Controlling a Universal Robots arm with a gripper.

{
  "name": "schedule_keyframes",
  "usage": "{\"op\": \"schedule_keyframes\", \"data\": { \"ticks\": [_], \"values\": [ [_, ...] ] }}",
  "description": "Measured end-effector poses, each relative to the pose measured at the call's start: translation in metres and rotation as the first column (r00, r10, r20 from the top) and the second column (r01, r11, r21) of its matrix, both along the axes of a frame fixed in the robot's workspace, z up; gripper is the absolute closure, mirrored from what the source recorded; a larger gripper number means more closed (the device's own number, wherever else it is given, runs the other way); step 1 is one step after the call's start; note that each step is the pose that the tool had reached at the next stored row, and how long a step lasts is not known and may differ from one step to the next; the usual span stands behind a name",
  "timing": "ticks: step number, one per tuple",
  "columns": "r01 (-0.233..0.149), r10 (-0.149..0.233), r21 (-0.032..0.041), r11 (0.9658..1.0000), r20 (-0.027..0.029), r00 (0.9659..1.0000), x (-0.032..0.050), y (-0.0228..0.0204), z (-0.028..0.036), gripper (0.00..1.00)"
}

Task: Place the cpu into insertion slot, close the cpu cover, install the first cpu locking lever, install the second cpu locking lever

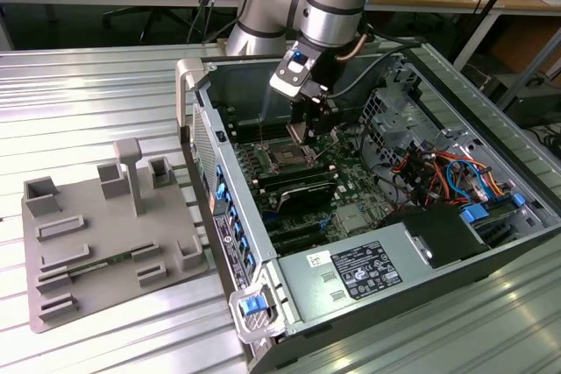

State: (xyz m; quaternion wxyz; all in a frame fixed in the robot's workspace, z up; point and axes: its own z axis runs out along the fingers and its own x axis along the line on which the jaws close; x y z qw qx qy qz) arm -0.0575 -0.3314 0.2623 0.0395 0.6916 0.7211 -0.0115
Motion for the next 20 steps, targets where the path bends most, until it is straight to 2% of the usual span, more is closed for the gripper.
{"op": "schedule_keyframes", "data": {
  "ticks": [3, 5, 12, 15, 20],
  "values": [
    [0.000, 0.000, 0.0000, 1.0000, 0.0000, 1.0000, 0.0000, 0.0000, -0.0006, 0.45],
    [0.000, 0.000, 0.0000, 1.0000, 0.0000, 1.0000, 0.0000, 0.0000, -0.0042, 0.45],
    [0.000, 0.000, -0.0004, 1.0000, 0.0001, 1.0000, -0.0003, 0.0003, -0.0055, 0.45],
    [0.000, 0.000, -0.0043, 1.0000, 0.0001, 1.0000, -0.0007, 0.0015, -0.0063, 0.45],
    [0.000, 0.000, -0.0050, 1.0000, 0.0000, 1.0000, -0.0007, 0.0027, -0.0070, 0.45]
  ]
}}
